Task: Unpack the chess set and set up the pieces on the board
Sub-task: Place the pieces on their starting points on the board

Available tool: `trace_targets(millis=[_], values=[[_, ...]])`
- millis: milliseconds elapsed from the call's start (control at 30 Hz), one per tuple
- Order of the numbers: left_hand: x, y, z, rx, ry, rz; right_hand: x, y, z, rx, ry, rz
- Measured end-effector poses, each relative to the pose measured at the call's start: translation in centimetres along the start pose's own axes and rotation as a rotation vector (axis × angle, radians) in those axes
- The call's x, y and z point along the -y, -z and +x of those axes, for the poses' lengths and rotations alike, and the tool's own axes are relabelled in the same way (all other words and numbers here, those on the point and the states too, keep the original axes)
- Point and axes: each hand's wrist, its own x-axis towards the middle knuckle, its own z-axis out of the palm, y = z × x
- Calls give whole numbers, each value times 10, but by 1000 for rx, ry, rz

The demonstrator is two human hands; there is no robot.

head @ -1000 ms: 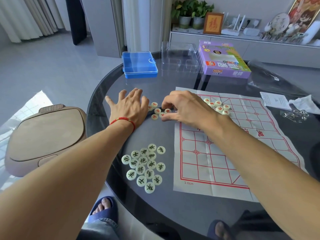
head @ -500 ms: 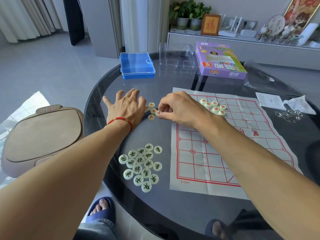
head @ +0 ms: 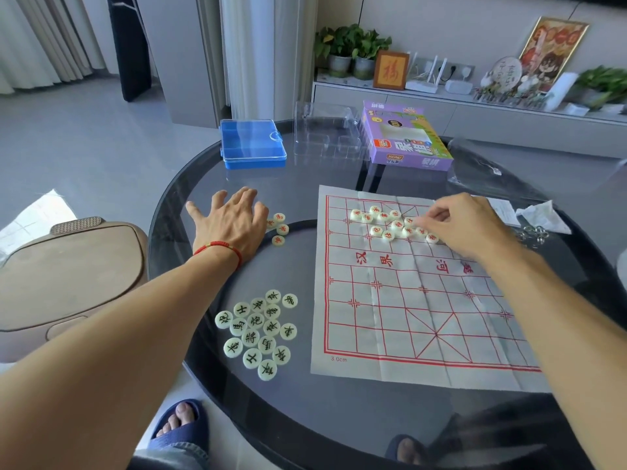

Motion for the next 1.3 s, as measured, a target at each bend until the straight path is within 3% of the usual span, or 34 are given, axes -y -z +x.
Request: trace_targets(millis=[67, 233, 300, 1000, 1100, 1233, 1300], values=[[0, 0, 1, 5, 3, 2, 23, -7, -3, -89, 97, 33], [1, 1, 1, 4, 10, -14, 116, -51, -22, 105, 513, 124], [1, 1, 2, 2, 18, -21, 140, -69, -21, 125, 581, 118], [-2, 2, 1, -7, 24, -34, 165, -80, -23, 197, 603, 28], [-2, 2, 0, -2, 22, -46, 144, -62, -13, 87, 498, 94], [-1, 2, 0, 0, 16, -41, 106, -48, -1, 68, 265, -85], [-1, 2, 1, -4, 18, -41, 102, -52, -2, 54, 263, -165]])
